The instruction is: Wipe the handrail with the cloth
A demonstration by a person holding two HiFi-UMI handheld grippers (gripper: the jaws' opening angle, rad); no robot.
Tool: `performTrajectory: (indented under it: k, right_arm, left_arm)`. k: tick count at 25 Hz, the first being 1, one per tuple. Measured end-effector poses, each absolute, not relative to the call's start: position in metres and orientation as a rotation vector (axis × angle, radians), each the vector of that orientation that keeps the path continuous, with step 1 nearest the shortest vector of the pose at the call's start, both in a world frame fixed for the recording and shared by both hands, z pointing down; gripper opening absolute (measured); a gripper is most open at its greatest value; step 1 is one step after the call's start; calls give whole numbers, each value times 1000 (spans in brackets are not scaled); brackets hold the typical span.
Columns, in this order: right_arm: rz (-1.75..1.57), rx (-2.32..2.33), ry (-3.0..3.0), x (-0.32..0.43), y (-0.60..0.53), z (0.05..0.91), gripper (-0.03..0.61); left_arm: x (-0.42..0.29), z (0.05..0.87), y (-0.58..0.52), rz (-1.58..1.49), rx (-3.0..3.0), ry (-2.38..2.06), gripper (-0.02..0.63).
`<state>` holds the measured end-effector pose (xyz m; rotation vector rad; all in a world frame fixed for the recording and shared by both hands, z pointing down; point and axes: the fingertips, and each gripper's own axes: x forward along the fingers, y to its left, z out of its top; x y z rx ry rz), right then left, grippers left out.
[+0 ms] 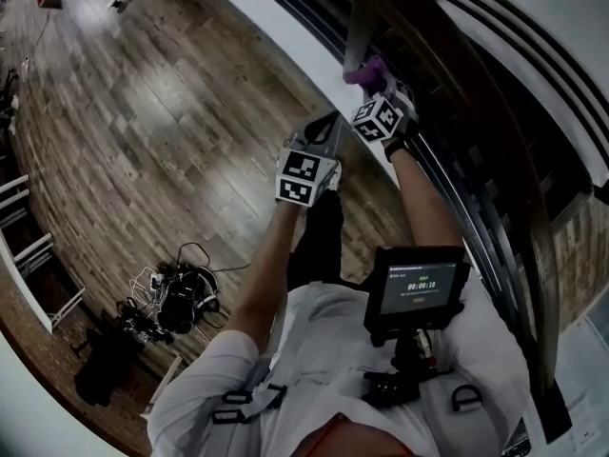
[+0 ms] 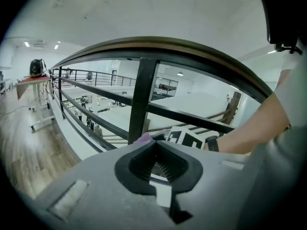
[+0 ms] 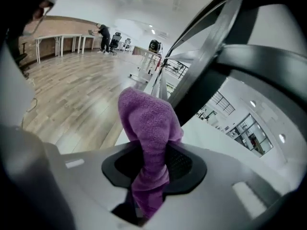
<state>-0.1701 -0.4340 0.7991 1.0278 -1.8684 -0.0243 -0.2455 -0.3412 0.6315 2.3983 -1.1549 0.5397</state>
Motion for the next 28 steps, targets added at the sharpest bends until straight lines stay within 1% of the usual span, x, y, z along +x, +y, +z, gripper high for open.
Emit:
performTrajectory:
  k: [3,5,9,15,23,28]
  right_arm:
    - [-108,1010,-1773,-176,-455,822,126]
    - [-163,1034,-1737,-168,-456,817,132]
    - [-229,1000,-1706,-171,-455,816,123]
    - [-168,1023,-1686,-119,-413,798,123]
    - [-22,1059,-1665,-95,-358,830,123]
    - [49,1136,-1640,-66,-316,833,141]
  left_arm:
    - [-248,646,-345,536,2362,-1132,0]
    - [-241,644,-337,533,2359,-1140,0]
    - [-242,651,-329,526,2333,-1106,0]
    - [-208,634,-297,531,2336,-1062,0]
    - [-214,658,-277,537,2331,-964,0]
    - [-193,659,-260,562,2357,-876,0]
